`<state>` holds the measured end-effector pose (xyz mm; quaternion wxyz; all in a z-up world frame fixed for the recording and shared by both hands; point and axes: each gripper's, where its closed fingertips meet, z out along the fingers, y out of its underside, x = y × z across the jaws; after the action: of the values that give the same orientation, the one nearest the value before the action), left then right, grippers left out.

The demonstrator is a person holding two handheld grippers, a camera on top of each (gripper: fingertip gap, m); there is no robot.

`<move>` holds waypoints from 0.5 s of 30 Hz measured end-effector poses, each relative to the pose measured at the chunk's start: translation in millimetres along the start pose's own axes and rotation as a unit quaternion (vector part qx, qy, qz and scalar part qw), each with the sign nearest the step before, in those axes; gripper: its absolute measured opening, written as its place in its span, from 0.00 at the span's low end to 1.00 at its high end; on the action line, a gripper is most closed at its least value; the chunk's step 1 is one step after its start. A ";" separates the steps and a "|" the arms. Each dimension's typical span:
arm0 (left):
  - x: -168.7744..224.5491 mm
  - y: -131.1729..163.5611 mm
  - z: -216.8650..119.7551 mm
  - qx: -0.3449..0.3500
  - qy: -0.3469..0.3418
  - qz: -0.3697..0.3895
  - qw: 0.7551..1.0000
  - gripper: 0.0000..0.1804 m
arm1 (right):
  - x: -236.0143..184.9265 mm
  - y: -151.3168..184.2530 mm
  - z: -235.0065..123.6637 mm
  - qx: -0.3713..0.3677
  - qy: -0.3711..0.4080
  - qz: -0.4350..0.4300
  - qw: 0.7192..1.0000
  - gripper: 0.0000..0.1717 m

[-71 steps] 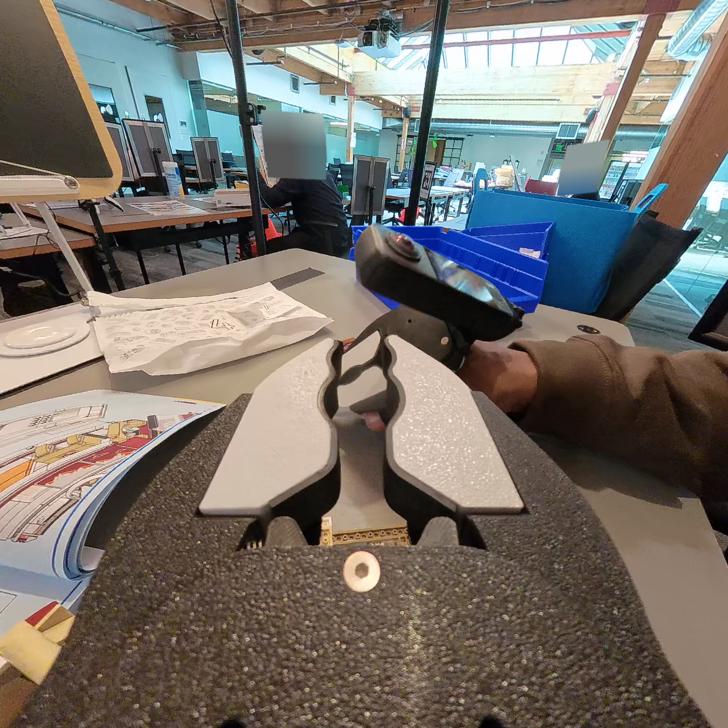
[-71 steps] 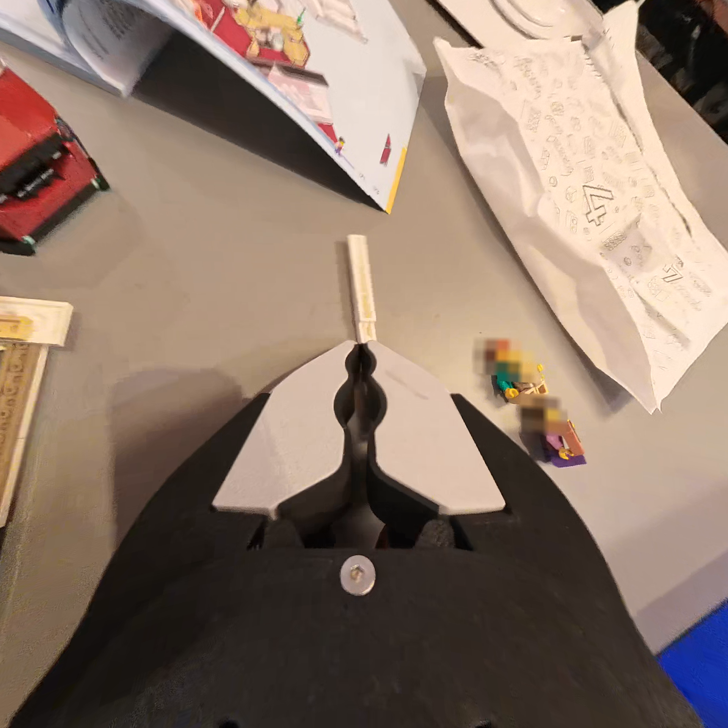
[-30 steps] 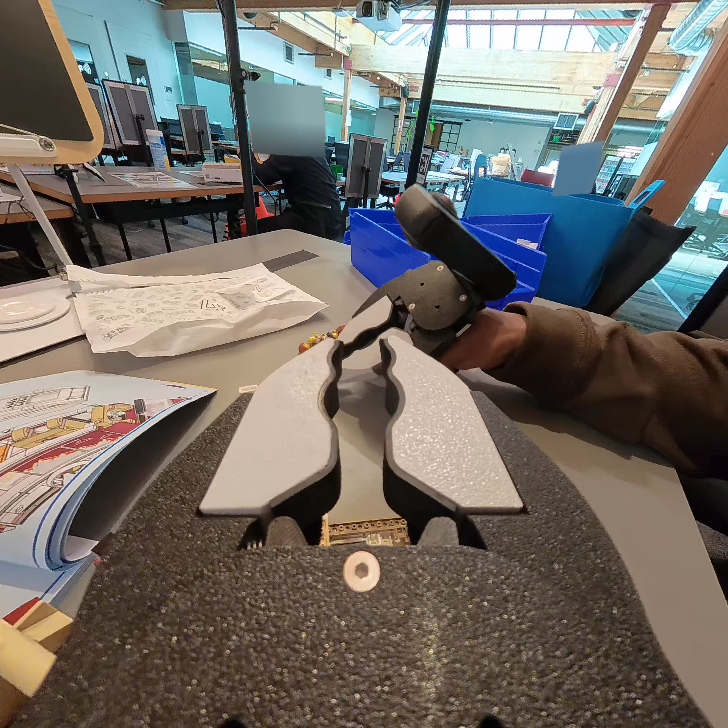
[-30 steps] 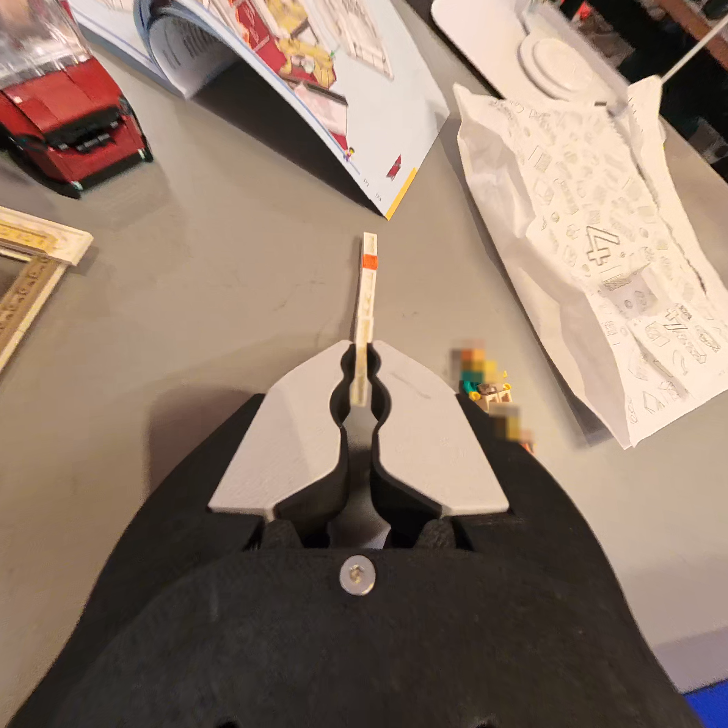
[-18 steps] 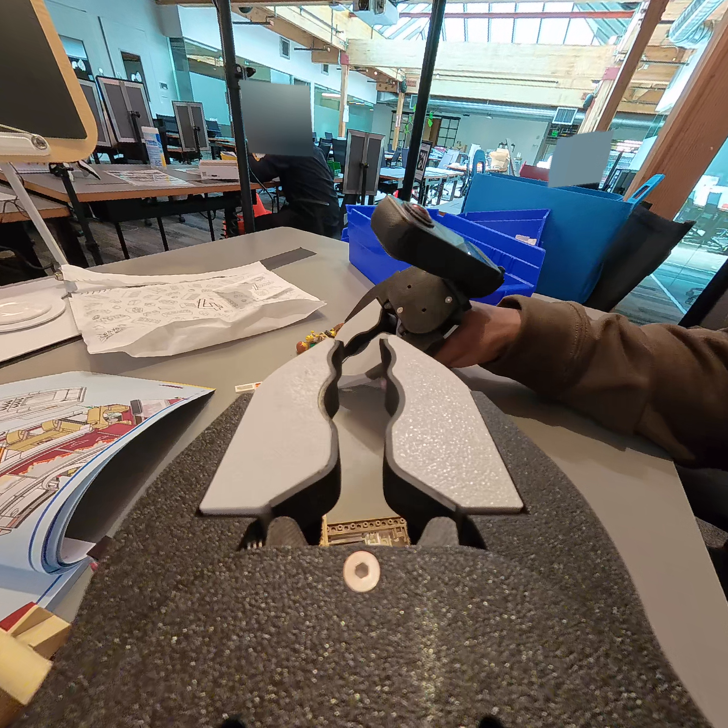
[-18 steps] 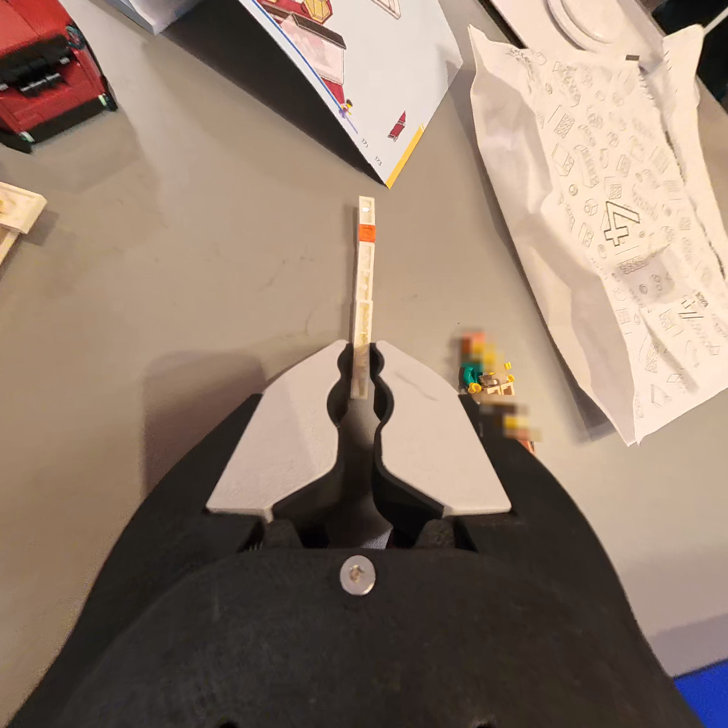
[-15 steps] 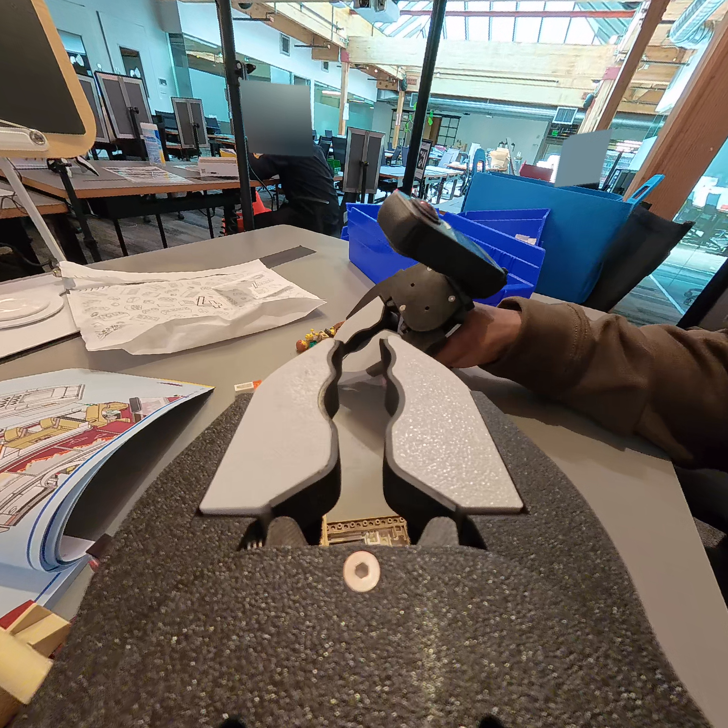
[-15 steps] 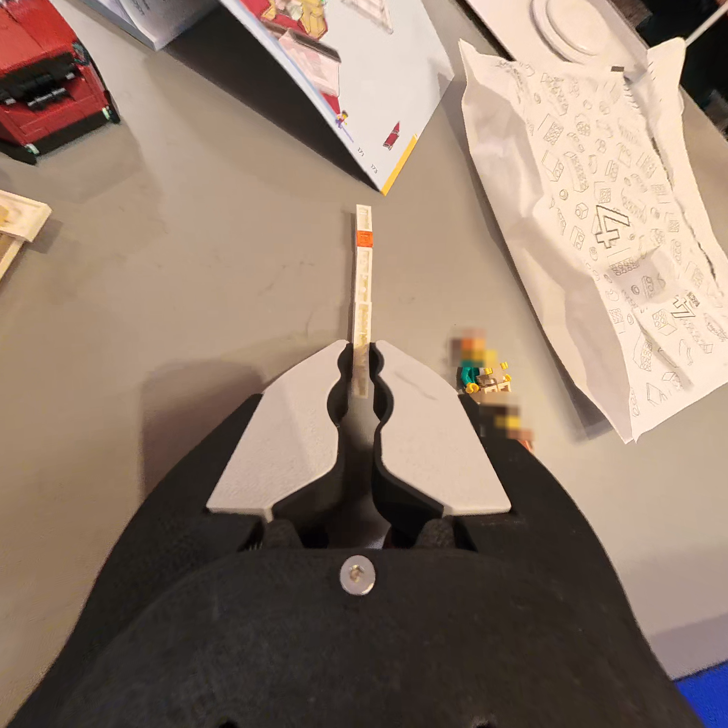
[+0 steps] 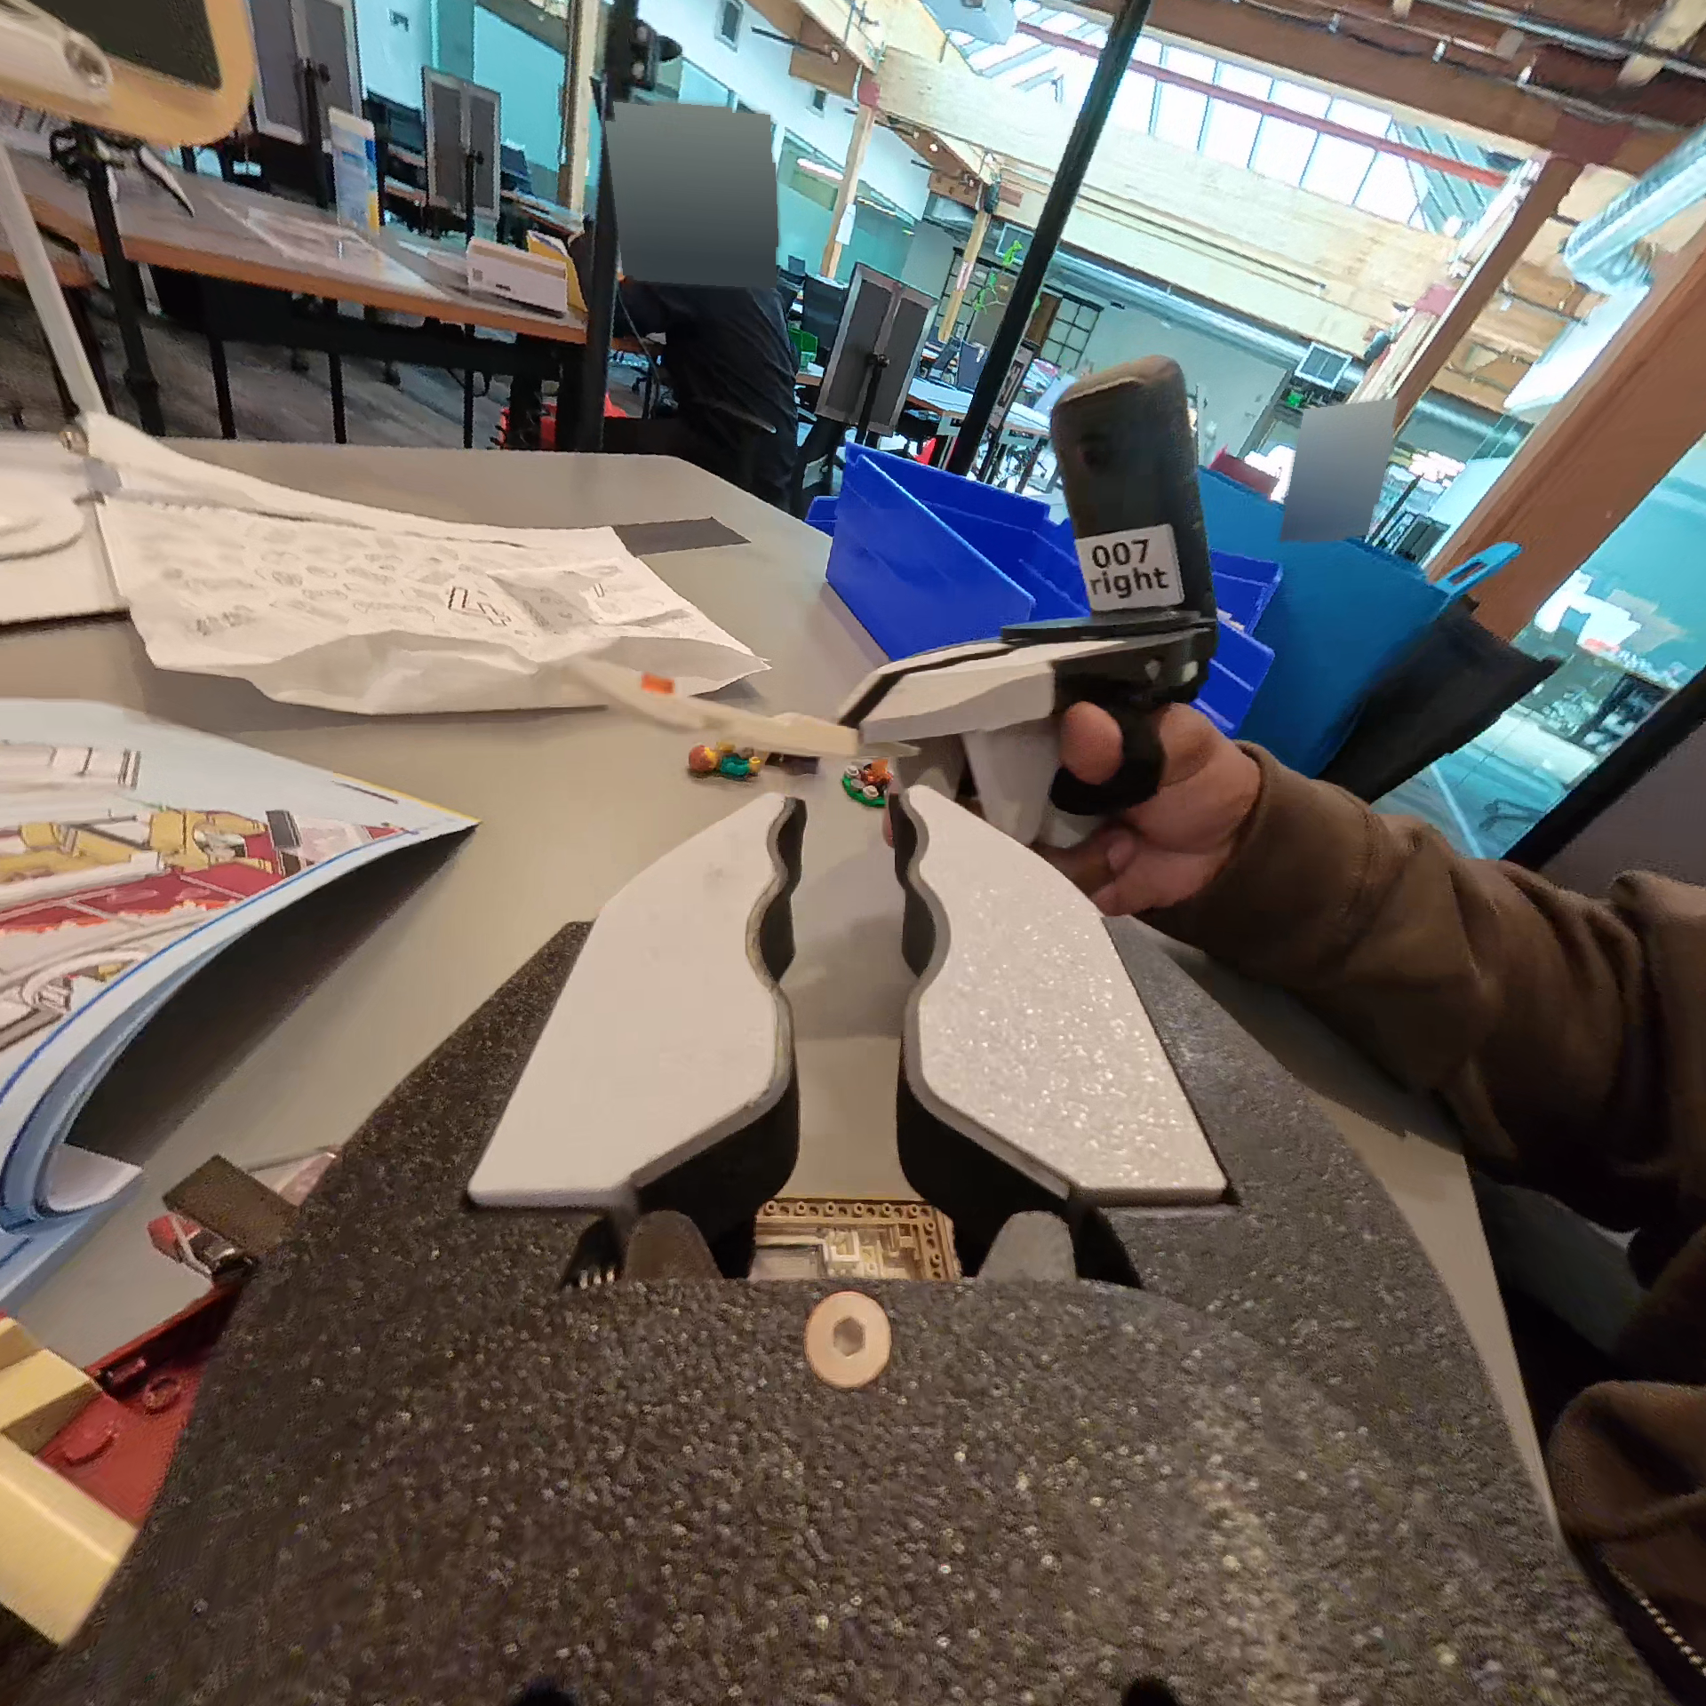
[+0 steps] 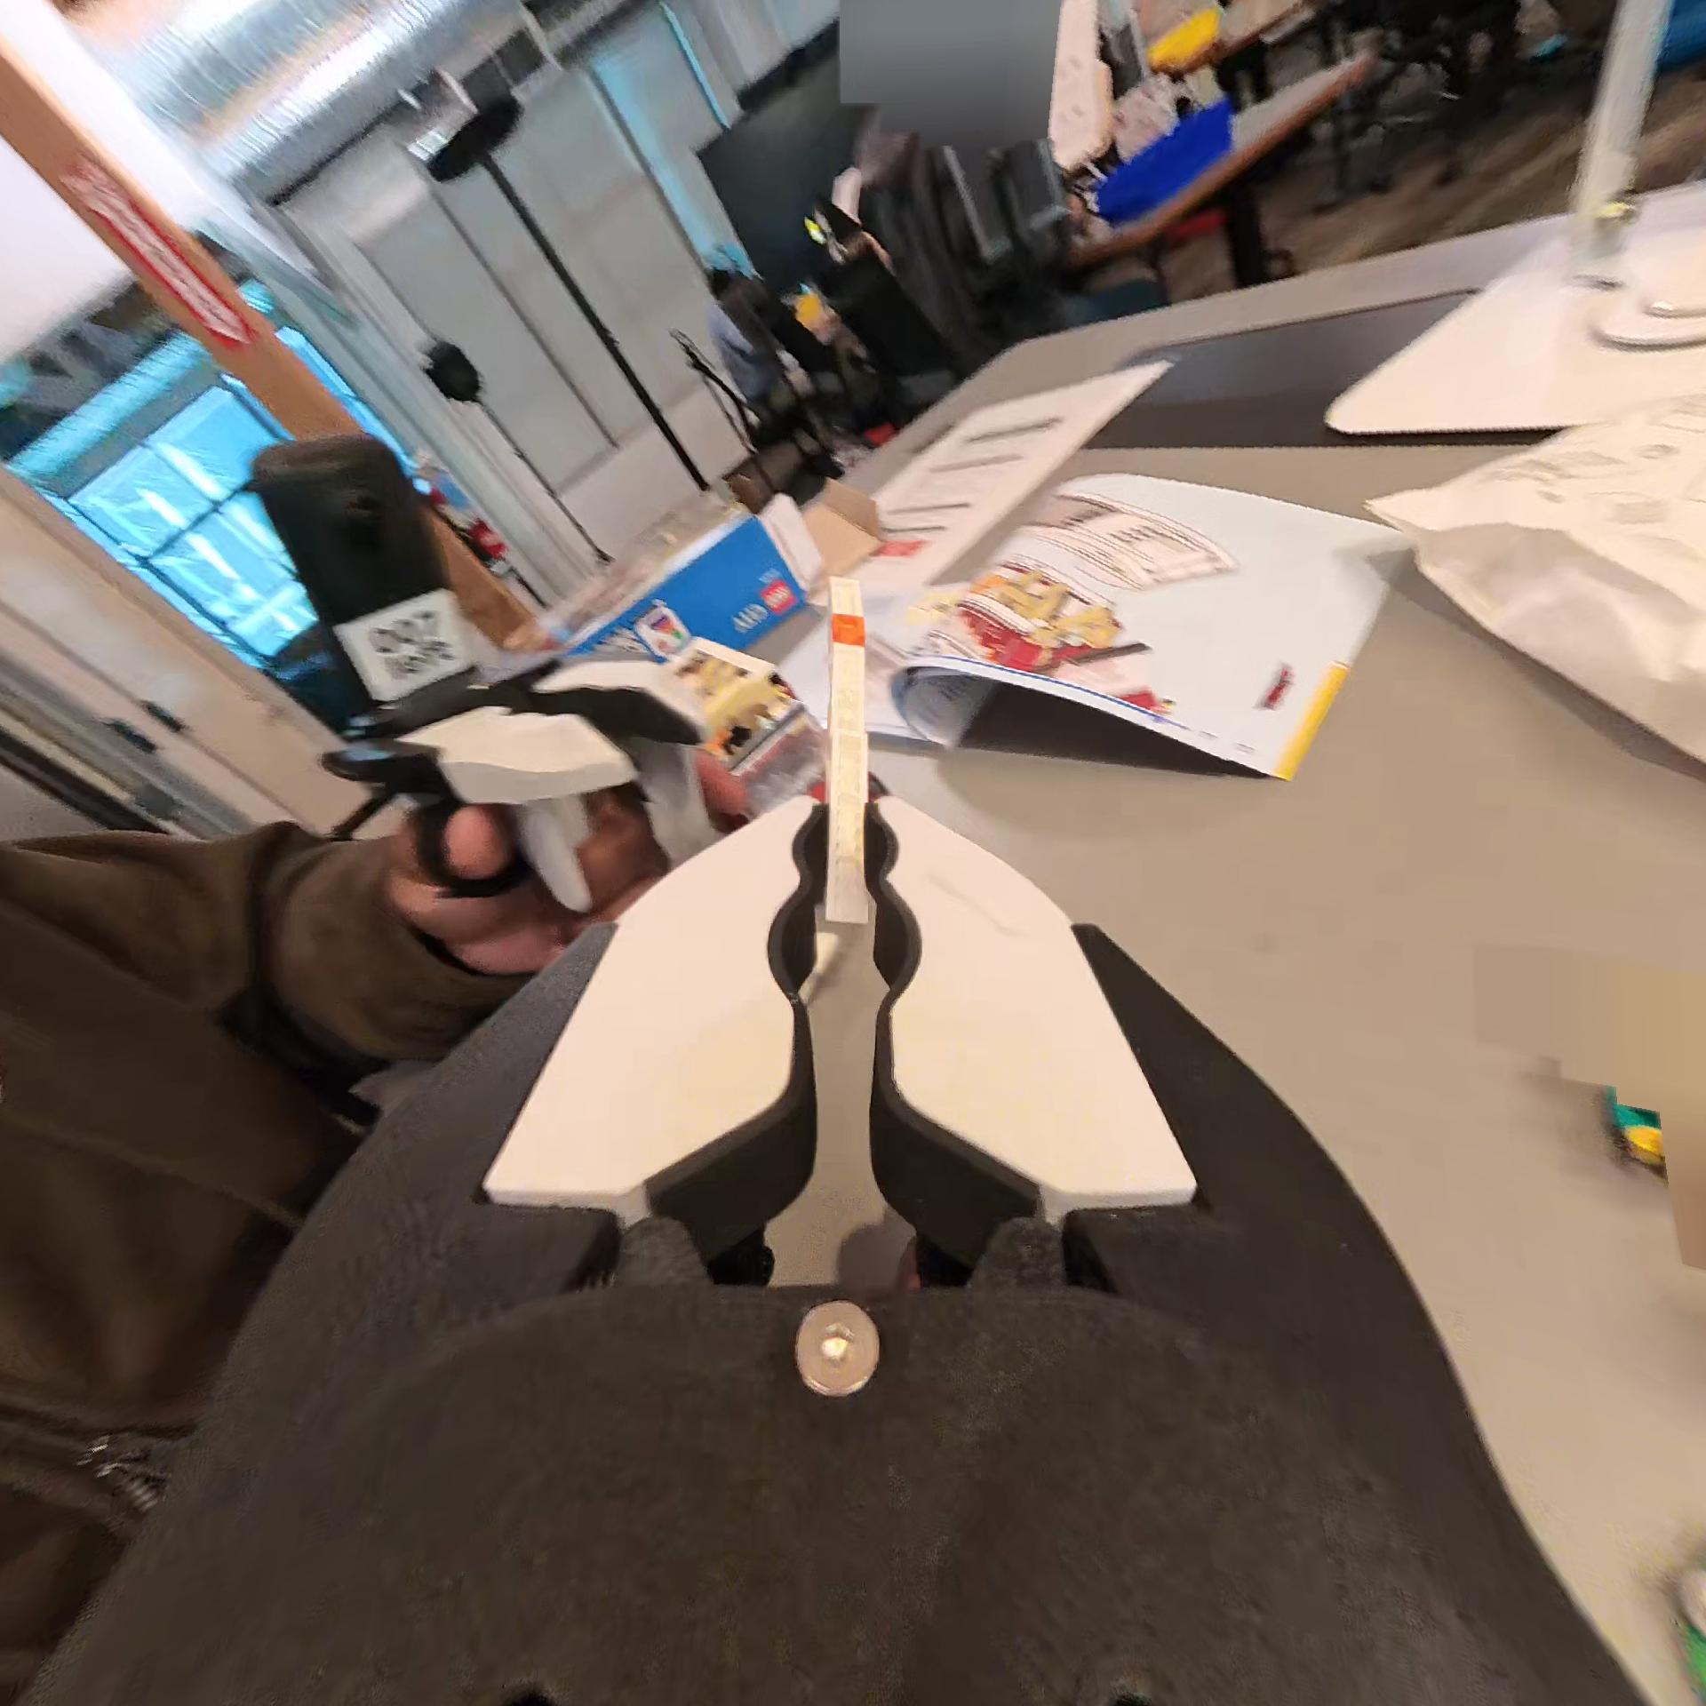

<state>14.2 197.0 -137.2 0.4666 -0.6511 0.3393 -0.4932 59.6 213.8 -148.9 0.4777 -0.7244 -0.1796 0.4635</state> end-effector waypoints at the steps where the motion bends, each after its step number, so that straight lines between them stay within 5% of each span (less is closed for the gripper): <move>1: -2.1 0.4 0.2 0.000 -0.001 -0.013 1.000 0.10 | -7.5 -1.5 1.1 0.007 -0.019 0.003 1.000 0.04; 9: 4.5 3.2 5.3 0.005 0.062 -0.116 0.991 0.20 | -43.1 4.0 9.6 0.025 -0.108 0.014 0.994 0.00; 15: -0.8 14.7 8.5 -0.026 0.034 -0.098 0.994 0.19 | -24.9 15.8 11.5 -0.024 -0.018 -0.078 0.996 0.00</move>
<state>22.3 195.1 -152.0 0.3875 -0.6759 0.3021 -0.5494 34.4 194.8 -151.4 0.4920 -0.7110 -0.2552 0.4328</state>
